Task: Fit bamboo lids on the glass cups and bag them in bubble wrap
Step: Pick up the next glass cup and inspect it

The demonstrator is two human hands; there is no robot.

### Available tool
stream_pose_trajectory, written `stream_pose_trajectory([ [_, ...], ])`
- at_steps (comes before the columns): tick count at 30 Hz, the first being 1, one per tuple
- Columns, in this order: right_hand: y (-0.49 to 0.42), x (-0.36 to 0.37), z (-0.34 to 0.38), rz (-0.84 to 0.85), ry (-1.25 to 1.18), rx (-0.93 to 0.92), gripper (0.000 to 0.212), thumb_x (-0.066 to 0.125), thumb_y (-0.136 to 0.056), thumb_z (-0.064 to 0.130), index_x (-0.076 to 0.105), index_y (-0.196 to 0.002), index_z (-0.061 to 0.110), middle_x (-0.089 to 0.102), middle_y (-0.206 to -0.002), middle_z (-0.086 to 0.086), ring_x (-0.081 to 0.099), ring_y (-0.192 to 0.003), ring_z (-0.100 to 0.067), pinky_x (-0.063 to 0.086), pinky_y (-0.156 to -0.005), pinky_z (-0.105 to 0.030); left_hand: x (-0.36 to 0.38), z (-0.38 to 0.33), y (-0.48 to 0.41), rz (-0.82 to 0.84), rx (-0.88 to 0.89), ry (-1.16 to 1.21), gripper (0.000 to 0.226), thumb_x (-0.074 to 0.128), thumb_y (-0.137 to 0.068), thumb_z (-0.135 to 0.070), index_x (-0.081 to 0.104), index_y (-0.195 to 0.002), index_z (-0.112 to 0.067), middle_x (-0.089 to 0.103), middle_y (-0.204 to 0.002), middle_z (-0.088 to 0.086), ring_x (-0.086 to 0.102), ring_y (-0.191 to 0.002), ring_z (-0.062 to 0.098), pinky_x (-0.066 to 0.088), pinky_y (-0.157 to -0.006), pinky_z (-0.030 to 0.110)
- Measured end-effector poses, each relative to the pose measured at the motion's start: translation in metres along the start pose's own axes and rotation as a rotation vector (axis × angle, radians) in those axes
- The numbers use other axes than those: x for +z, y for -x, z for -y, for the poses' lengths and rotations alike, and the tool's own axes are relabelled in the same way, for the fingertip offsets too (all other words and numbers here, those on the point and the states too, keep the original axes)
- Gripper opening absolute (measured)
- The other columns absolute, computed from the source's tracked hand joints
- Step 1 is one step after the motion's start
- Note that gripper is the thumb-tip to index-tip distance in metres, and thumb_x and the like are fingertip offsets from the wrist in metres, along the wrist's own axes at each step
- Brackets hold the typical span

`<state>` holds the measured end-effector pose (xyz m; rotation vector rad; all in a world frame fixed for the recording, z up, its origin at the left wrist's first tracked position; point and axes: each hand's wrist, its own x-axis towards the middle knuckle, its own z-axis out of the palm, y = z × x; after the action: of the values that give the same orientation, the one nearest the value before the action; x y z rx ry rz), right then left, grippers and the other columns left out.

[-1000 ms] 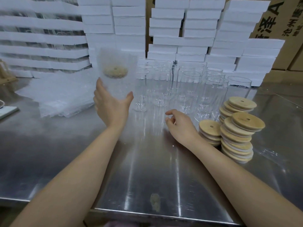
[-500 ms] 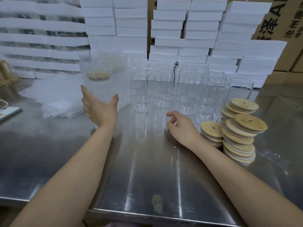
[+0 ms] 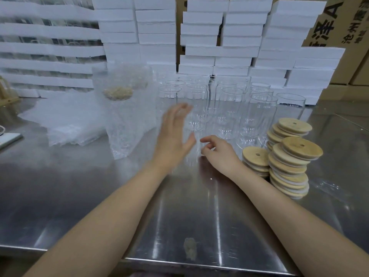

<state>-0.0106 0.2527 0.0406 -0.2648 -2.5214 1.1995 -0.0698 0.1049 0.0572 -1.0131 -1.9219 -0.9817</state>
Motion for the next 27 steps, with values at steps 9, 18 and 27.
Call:
stream_pose_trajectory([
  [9, 0.002, 0.005, 0.0, -0.004, -0.017, 0.036, 0.026, 0.052, -0.088, 0.017, 0.063, -0.106, 0.03, 0.067, -0.09, 0.008, 0.064, -0.077, -0.016, 0.05, -0.088, -0.034, 0.026, 0.015, -0.002, 0.013, -0.32, -0.181, 0.089, 0.073, -0.075, -0.013, 0.023, -0.146, 0.007, 0.023, -0.144, 0.031, 0.024, -0.135, 0.046, 0.021, -0.114, 0.051],
  [18, -0.003, 0.008, -0.006, 0.004, -0.019, 0.01, 0.026, 0.051, -0.085, 0.018, 0.061, -0.1, 0.037, 0.067, -0.076, 0.017, 0.064, -0.065, -0.006, 0.051, -0.08, -0.03, 0.039, 0.036, -0.016, -0.095, -0.554, -0.235, 0.106, 0.078, -0.077, -0.039, 0.011, -0.151, -0.003, 0.027, -0.145, 0.022, 0.033, -0.13, 0.036, 0.038, -0.1, 0.044],
  [27, -0.003, 0.007, -0.002, -0.02, -0.122, -0.001, 0.028, 0.049, -0.086, 0.01, 0.057, -0.107, 0.027, 0.063, -0.074, 0.01, 0.066, -0.063, -0.035, 0.049, -0.059, -0.019, 0.036, 0.042, -0.01, -0.092, -0.723, -0.038, 0.08, 0.076, -0.079, -0.034, 0.035, -0.137, 0.001, 0.039, -0.134, 0.018, 0.036, -0.125, 0.033, 0.027, -0.103, 0.031],
])
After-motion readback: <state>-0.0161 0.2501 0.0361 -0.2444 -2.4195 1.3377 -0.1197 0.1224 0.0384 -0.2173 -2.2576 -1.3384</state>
